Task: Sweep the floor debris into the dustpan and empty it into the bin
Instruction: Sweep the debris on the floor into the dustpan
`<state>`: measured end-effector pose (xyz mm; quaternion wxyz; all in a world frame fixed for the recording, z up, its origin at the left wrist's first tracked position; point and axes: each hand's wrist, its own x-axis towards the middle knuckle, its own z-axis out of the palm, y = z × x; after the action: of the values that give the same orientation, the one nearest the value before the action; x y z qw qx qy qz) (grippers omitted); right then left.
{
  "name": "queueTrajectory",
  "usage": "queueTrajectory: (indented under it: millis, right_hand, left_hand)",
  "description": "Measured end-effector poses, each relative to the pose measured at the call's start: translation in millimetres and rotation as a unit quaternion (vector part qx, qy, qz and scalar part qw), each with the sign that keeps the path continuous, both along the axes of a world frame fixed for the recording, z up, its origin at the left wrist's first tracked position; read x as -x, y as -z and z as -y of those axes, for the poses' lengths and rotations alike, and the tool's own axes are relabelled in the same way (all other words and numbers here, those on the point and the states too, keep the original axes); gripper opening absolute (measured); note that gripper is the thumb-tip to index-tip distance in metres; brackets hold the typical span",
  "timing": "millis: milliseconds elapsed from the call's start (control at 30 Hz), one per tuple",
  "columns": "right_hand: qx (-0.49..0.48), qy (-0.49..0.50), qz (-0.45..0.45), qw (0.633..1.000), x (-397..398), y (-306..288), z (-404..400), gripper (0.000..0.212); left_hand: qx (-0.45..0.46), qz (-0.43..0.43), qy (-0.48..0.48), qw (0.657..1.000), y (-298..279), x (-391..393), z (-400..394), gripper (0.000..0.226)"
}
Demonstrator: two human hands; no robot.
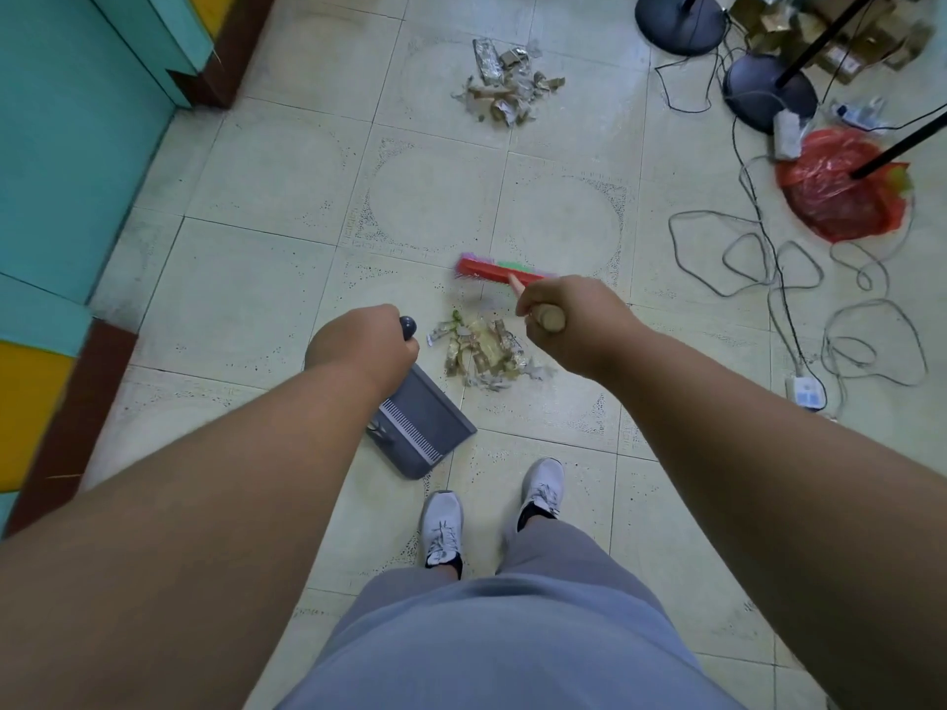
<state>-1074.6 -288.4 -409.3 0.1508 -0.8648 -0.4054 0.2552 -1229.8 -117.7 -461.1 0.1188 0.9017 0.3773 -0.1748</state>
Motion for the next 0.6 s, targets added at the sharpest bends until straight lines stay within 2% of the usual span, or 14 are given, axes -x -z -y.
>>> queueTrajectory:
  millis: [200, 367, 600]
  right_hand:
    - [0.040, -0.052, -0.042, 0.997, 4.8, 2.7, 15.6, 0.020]
    - [0.085, -0.131, -0.017, 0.988, 5.5, -20.0, 17.0, 0.023]
    - [0.078, -0.116, -0.036, 0.990, 7.4, -48.3, 20.5, 0.021]
  left_hand:
    - [-0.001, 0.009, 0.001, 1.000, -0.1, 2.2, 1.6, 0.021]
    - [0.008, 0.010, -0.003, 1.000, -3.2, 2.1, 3.1, 0.020]
    - [0.018, 0.009, 0.000, 1.000, -9.1, 2.2, 4.8, 0.019]
